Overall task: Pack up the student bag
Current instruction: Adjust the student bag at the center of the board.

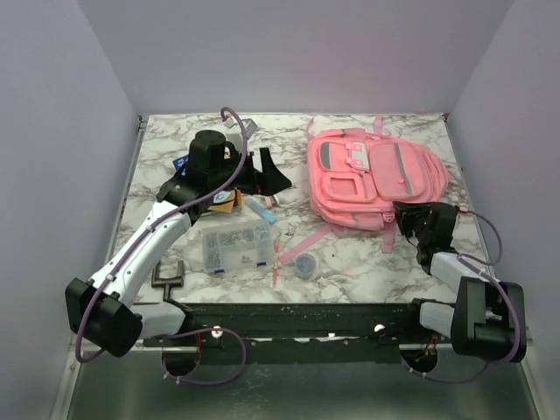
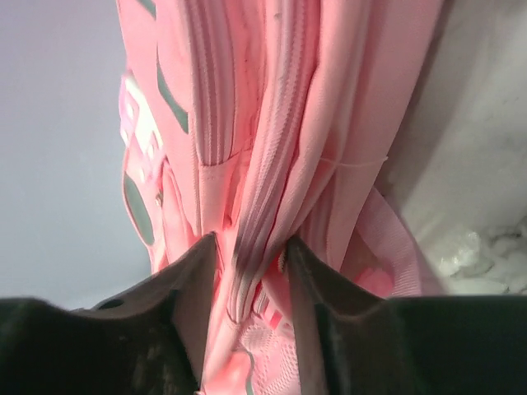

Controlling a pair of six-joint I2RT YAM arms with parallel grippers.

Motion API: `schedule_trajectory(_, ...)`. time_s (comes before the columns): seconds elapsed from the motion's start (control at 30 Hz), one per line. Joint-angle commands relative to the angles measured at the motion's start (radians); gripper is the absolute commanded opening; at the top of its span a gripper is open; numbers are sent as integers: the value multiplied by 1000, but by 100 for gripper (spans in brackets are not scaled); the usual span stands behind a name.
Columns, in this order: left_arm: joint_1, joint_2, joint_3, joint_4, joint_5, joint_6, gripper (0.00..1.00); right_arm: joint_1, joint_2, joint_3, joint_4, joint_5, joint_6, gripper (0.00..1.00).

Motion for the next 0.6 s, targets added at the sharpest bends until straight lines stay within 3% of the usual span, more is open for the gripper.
schedule_trajectory(0.0, -44, 56, -17, 39, 28, -54, 87, 39, -58, -23, 63, -157, -4, 48)
schedule_trajectory(0.1, -83, 89, -54, 100, 36, -104, 89, 71, -102, 1, -32, -253, -108, 62)
schedule_trajectory(0.17, -110, 123, -73, 147, 42, -150, 89, 74, -141, 47, -173, -269, -236, 64)
schedule_trajectory(0.23, -142, 161, -71, 168, 6, -191, 89, 75, -183, 115, -326, -180, -392, 68)
schedule_trajectory(0.37, -192, 197, -73, 199, -135, -301, 88, 73, -199, 251, -552, 51, -540, 72)
schedule_trajectory(0.43, -211, 198, -103, 242, -197, -404, 88, 67, -220, 275, -574, 159, -532, 75)
schedule_trajectory(0.57, -234, 227, -157, 366, -212, -532, 90, 26, -182, 343, -486, 200, -539, 79)
